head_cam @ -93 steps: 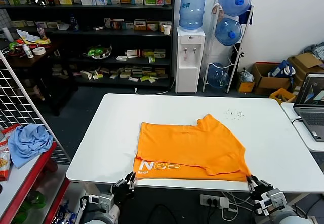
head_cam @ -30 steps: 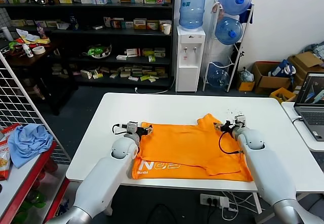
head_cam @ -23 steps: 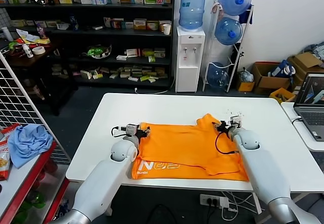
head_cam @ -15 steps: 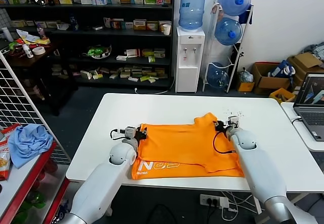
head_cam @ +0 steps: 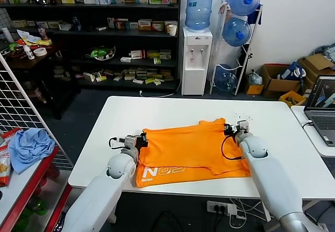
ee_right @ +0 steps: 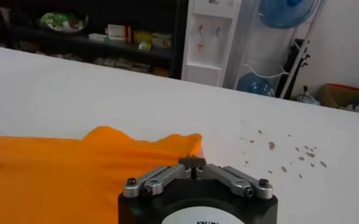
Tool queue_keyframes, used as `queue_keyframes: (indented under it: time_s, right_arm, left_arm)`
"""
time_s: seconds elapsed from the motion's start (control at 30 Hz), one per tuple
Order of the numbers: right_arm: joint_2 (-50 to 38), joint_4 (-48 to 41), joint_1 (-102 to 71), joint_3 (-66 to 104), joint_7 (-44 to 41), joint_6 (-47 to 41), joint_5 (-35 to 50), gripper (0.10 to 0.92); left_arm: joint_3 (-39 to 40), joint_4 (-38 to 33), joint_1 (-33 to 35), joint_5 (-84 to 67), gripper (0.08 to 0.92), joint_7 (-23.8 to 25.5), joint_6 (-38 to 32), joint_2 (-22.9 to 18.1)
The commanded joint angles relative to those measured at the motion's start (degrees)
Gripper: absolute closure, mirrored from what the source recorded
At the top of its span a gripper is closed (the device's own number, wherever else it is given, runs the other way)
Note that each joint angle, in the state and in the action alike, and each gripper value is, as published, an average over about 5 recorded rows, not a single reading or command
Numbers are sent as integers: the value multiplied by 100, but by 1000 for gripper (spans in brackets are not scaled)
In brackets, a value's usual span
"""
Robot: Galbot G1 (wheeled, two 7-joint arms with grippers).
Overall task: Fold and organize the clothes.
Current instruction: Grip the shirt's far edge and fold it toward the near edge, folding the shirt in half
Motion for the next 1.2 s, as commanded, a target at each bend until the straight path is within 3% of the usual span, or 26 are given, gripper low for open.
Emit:
queue_keyframes:
  time_s: [0.03,0.47,0.77,0.9,1.2]
  right_arm:
    - [-542,1924,-1264,155,335,-159,61,901]
    - [-1382,3979,-3641,1041,669,-618,269,901]
    - [-1361,4091,-4248,1293,607,-617,134,900]
    - [-1293,3918,-4207,1245,503,-571,43,835]
    - [-1279,4068,-4147,1229,534,-516,119,593]
  left_arm:
    - [-54,-1310,626,87,903,-87,-93,566]
    - [-217,-2974,2352,-41,903,-481,48,1033]
    - [-208,-2948,2960,27,903,-564,-118,915]
    - [-236,-2829,2988,167,861,-532,-302,788]
    - [-553,-2908,2873,17,604,-658,-514,767]
